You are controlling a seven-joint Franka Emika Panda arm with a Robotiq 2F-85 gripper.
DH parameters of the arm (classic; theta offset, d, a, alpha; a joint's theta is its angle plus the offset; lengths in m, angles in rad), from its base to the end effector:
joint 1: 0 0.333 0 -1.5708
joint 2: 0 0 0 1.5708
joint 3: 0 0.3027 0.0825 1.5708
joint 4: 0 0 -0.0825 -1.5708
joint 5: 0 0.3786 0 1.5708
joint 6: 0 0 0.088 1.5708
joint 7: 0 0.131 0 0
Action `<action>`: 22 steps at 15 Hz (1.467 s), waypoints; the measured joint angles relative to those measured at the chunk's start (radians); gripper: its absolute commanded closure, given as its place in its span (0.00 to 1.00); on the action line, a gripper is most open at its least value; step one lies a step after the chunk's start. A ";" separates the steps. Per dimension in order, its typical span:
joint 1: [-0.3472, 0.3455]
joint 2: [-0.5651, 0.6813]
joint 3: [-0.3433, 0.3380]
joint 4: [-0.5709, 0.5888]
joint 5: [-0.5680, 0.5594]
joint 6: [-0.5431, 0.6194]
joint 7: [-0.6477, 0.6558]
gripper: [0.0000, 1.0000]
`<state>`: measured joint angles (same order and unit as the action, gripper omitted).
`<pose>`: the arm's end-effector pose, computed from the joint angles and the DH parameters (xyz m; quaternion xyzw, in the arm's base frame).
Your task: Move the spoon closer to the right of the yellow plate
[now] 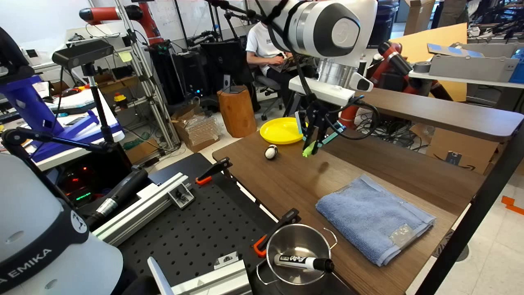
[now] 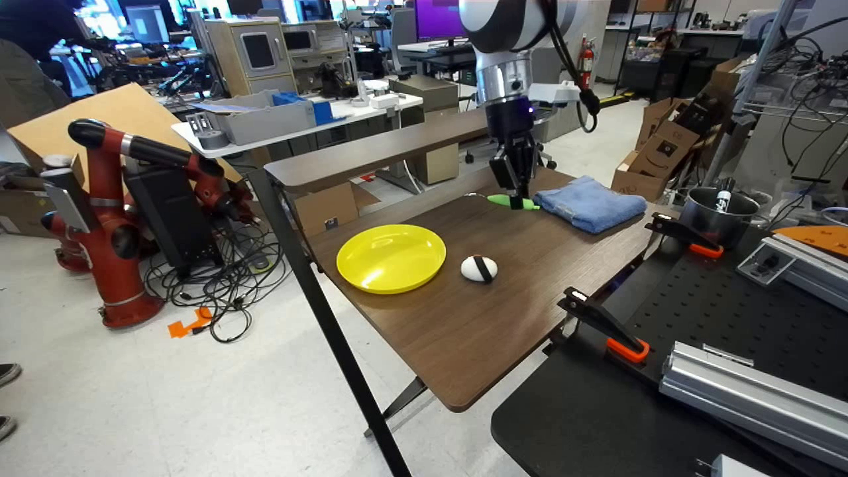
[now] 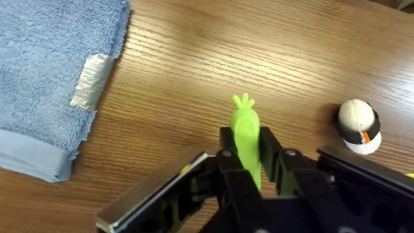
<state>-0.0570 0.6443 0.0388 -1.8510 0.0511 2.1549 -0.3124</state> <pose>0.5810 -0.0070 0.1204 -0.9771 -0.1252 0.1619 0.0582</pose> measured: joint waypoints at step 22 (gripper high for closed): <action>0.106 0.144 0.007 0.063 0.105 0.162 0.464 0.45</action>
<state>0.0486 0.7887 0.0458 -1.7877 0.1559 2.3171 0.1517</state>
